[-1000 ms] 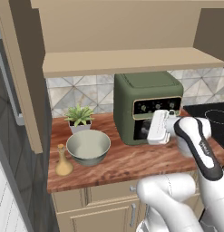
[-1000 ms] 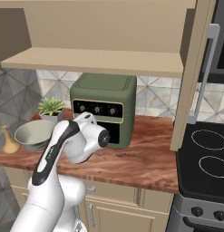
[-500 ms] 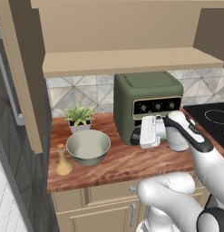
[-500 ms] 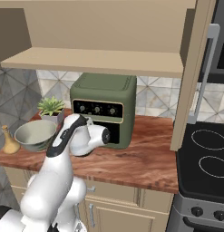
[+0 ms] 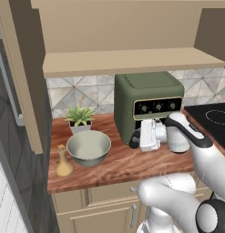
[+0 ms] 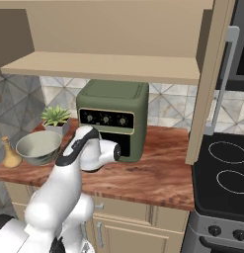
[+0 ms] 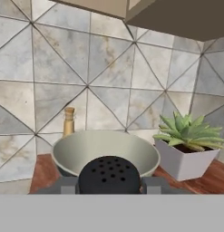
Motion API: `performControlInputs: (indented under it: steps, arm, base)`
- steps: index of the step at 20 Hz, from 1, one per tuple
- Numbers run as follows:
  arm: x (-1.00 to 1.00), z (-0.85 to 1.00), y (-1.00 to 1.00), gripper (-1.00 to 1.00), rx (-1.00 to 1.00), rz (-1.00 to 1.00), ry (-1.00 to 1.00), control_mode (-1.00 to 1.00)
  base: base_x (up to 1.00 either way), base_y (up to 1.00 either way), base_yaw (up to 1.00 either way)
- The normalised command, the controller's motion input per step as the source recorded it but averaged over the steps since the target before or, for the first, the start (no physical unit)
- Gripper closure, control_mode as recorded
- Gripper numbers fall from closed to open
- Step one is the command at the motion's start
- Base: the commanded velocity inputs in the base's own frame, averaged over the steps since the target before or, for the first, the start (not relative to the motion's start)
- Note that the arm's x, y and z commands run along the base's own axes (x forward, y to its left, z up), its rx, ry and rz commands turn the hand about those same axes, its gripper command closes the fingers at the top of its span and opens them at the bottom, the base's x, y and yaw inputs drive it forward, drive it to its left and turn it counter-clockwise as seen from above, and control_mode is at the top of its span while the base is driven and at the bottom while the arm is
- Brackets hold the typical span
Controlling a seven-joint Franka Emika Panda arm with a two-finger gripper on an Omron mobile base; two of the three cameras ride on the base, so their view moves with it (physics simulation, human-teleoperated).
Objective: Retrieve the bottle and the shaker from the cabinet and place them next to the mixing bowl on the counter. Then add garlic from the fridge to the mixing bowl.
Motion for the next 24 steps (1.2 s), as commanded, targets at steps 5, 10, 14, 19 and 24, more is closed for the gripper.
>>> performControlInputs:
  steps: [5, 10, 14, 19, 24]
  arm:
    - [0.00, -0.37, 0.26, 1.00, 0.02, 0.00, 0.10, -1.00]
    - [0.00, -0.38, 0.02, 1.00, 0.00, 0.00, 0.05, -1.00]
    - [0.00, -0.43, 0.03, 1.00, 0.00, 0.00, 0.00, -1.00]
    - [0.01, -0.45, 0.28, 1.00, 0.00, 0.00, 0.00, -1.00]
    - [0.11, -0.36, 0.35, 1.00, 0.00, 0.00, 0.00, -1.00]
  base:
    - [0.00, 0.00, 0.00]
    - [0.00, 0.00, 0.00]
    - [0.00, 0.00, 0.00]
    - [0.00, 0.00, 0.00]
    - [0.00, 0.00, 0.00]
